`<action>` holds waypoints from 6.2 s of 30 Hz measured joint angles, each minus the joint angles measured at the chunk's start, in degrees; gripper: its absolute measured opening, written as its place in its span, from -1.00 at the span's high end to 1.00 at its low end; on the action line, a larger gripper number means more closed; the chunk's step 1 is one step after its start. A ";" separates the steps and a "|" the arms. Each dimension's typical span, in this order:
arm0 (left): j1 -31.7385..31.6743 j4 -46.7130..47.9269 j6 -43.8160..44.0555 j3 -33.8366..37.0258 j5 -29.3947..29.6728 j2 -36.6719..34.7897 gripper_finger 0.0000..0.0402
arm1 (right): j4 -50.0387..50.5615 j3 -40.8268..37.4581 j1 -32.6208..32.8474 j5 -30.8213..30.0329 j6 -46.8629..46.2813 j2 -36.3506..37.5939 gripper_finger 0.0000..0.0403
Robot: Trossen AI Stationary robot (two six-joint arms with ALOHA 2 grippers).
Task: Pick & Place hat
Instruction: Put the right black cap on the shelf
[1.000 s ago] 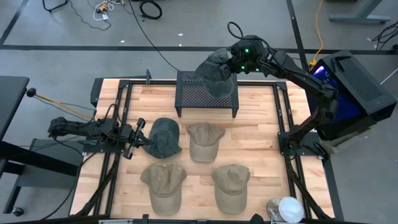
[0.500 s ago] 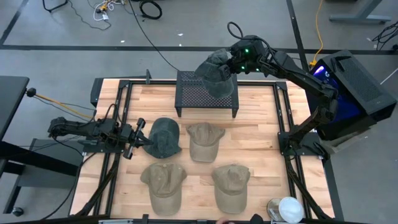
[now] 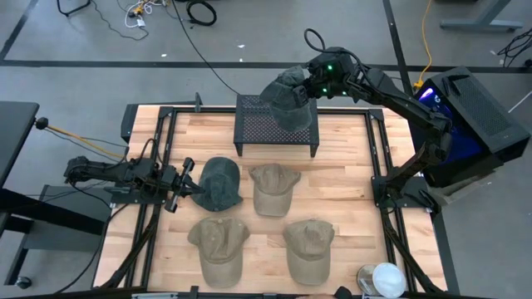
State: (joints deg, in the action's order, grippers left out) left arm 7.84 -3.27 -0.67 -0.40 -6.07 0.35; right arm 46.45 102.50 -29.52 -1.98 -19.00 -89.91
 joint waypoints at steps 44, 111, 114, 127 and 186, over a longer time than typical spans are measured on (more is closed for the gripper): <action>-0.01 0.00 0.00 0.01 0.00 0.00 0.99 | 7.77 0.00 -0.35 -4.98 -22.74 0.00 0.98; -0.01 0.00 0.00 0.00 0.00 0.01 0.99 | -7.71 -15.26 0.70 -10.51 -29.94 -0.04 0.98; -0.01 0.00 0.00 0.01 0.00 0.01 0.99 | -7.47 -15.26 0.72 -10.54 -29.97 -0.04 0.98; -0.01 0.00 0.00 0.00 0.00 0.01 0.99 | -6.51 -15.26 0.72 -11.09 -32.98 -0.04 0.98; 0.01 0.00 0.00 0.02 0.00 -0.01 0.99 | -3.14 -15.23 1.70 -12.59 -39.01 -0.02 0.98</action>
State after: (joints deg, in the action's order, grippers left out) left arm 7.86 -3.27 -0.67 -0.38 -6.07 0.34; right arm 43.31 87.26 -27.81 -14.56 -58.02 -89.93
